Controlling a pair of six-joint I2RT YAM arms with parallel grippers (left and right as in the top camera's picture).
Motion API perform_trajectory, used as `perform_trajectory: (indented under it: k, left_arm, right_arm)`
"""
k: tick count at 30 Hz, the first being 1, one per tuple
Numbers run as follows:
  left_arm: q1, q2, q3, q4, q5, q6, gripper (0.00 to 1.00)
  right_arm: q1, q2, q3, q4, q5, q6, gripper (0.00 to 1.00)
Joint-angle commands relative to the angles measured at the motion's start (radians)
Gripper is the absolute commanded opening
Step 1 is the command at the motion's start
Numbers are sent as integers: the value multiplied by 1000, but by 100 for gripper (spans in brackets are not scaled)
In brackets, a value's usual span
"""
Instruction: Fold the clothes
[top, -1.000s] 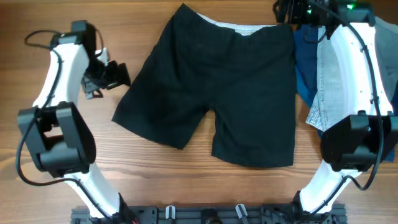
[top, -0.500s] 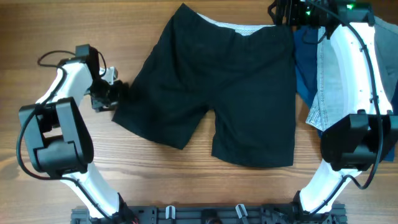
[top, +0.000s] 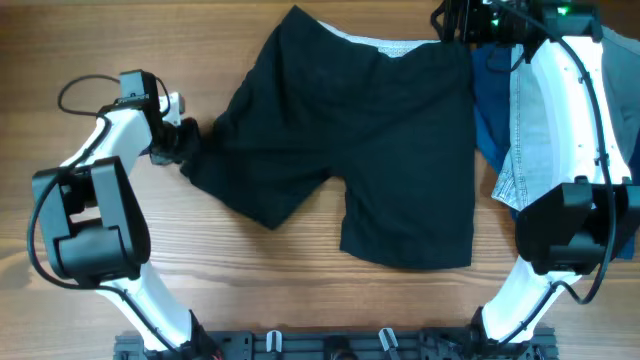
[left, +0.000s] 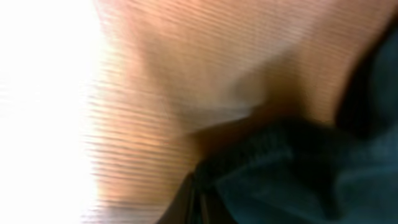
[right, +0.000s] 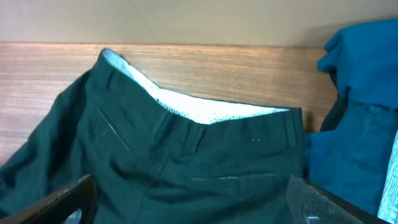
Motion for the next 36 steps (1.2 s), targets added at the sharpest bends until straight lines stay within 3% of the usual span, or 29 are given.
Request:
perform_trajectory:
  k: [1,4,13,14,15,16,17,18,22,24,26,29,32,36]
  left_arm:
    - [62,4,4,120,-62,-65,4]
    - [100,9,31,185,-62,-66,4]
    - [104,115,375,185,-35,-35,4]
    - [99,120,410,175,-36,-35,8]
    - [95,120,449,148,-36,-35,25]
    - [94,120,480,116,-36,-36,52]
    - [95,120,527,42,-36,-40,90]
    - [97,120,555,-12,-36,-40,100]
    - [99,99,680,-349,-21,-112,100]
    - [97,71,699,-499,95,-136,100]
    - [84,36,699,-675,219,-136,100]
    - [39,16,699,-814,222,-79,100]
    - [-29,-18,699,-917,143,-55,99]
    - [-135,-139,699,-1007,-58,-200,100]
  right_arm:
    - [12,6,8,-18,-23,-20,97]
    - [29,6,8,-23,-23,-20,97]
    - [92,6,8,-12,-6,-17,96]
    - [93,6,8,-12,1,-14,96]
    - [93,6,8,-12,3,-13,97]
    - [93,6,8,-12,3,-13,97]
    - [93,6,8,-13,3,-13,98]
    - [93,6,8,-14,3,-13,99]
    - [93,6,8,-16,3,-20,99]
    - [93,6,8,-16,4,-24,100]
    - [93,6,8,-20,3,-47,100]
    - [93,6,8,-24,3,-56,100]
    - [91,6,8,-34,3,-74,100]
    - [75,-16,8,-97,-1,-41,100]
